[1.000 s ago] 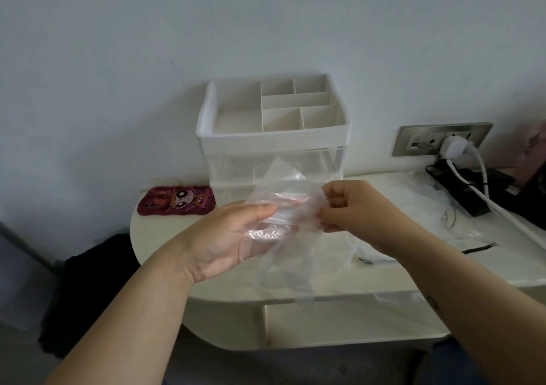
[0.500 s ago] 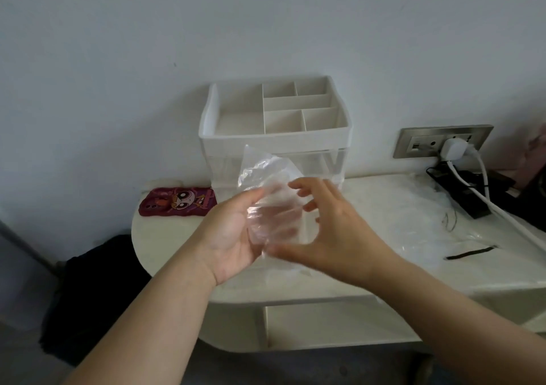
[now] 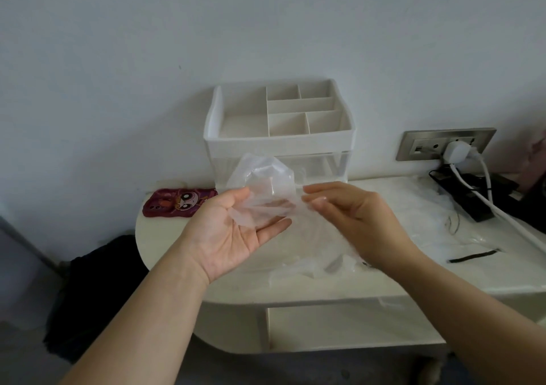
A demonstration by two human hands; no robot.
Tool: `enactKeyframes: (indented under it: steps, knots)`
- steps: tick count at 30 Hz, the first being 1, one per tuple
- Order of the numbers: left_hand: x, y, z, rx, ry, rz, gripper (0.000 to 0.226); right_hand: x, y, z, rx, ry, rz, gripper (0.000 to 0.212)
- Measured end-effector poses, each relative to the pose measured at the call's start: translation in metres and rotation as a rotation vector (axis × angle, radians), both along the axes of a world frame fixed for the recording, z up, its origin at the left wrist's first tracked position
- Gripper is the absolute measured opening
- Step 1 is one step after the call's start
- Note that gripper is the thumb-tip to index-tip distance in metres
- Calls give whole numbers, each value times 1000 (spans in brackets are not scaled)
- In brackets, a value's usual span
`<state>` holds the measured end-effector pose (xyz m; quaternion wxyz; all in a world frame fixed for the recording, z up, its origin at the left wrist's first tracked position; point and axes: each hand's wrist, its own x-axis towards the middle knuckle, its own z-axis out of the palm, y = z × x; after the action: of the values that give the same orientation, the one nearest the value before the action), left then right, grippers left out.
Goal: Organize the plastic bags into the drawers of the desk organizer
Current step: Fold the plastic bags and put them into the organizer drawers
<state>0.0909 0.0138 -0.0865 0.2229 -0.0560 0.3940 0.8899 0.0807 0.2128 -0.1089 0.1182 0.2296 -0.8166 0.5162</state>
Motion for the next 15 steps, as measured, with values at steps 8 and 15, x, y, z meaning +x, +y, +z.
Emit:
enactKeyframes:
  steps: [8,15]
  knots:
    - [-2,-7,-4,-39,104,-96,43,-7,19,10,-375,-355,83,22]
    - [-2,-14,-9,-372,230,-90,34,-18,28,9,-758,-614,21,26]
